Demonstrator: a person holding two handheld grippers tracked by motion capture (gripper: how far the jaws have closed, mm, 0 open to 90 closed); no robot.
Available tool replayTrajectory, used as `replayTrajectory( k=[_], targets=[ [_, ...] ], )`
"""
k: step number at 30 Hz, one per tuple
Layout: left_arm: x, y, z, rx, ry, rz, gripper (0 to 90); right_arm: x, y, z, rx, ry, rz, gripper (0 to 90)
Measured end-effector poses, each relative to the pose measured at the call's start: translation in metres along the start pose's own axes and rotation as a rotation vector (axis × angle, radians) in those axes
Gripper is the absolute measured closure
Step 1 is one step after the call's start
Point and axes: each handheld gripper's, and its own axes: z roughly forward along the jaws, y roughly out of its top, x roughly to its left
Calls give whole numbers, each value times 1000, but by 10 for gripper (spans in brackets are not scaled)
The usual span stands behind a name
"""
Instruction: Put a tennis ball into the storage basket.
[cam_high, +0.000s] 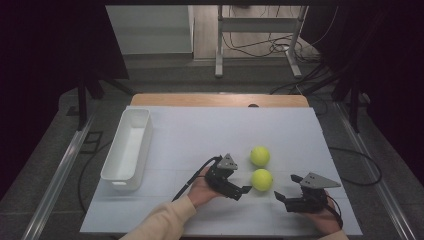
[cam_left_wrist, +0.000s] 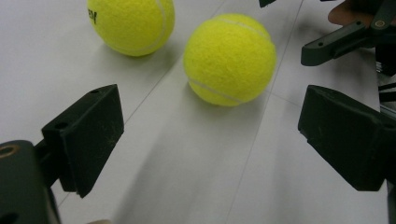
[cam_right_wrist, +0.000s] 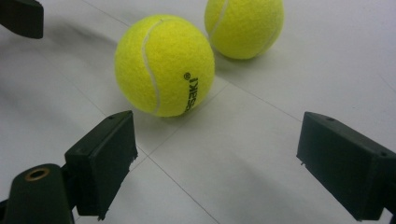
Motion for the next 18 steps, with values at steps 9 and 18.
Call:
replayTrajectory(
  k=[9,18],
  targets=[
    [1,6,8,2,-21,-4,78,0,0,0,3,-1,-1,125],
    [0,13,19,3,-36,2,78,0,0,0,1,1,3,125]
  ],
)
